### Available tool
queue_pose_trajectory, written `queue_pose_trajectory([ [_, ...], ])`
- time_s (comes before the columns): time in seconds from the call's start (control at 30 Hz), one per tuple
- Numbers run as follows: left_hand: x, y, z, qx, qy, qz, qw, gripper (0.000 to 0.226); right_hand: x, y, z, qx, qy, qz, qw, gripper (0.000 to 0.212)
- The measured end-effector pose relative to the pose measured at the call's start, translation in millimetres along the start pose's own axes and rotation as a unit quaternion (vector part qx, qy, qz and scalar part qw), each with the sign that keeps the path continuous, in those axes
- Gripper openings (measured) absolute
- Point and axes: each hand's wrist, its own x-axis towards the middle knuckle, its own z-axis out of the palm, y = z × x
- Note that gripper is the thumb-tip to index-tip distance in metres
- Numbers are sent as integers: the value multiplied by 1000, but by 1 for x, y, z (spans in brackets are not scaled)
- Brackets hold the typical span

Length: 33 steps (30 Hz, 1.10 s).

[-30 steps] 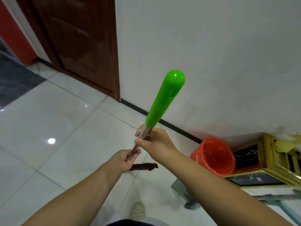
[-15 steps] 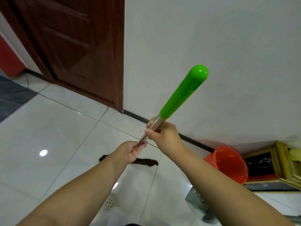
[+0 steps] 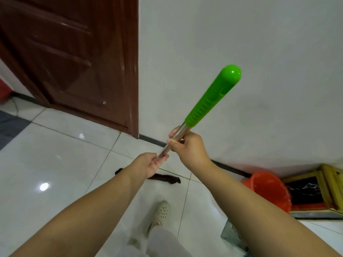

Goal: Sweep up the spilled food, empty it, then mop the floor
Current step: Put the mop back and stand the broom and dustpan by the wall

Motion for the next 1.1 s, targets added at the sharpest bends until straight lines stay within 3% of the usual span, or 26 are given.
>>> queue_pose_trajectory([
  [0.23,24,43,53,59,6,16,998,32,78,2,-17,26,12,6,1000,17],
  [0.33,35,58,80,74,9,15,997,11,109,1,-31,28,12,14,999,9],
  [0.57,68,77,111,144,10,37,989,12,159,3,-53,7,-1,-1,1000,12],
  [0.77,77,96,115,331,-8,124,935,26,181,3,-55,-40,21,-28,999,14],
  [0.9,70,113,133,451,-60,197,868,33,198,-9,-60,-49,52,-49,996,9],
  [1.1,63,136,155,472,-135,298,819,37,219,-39,-71,-93,99,-85,987,9],
])
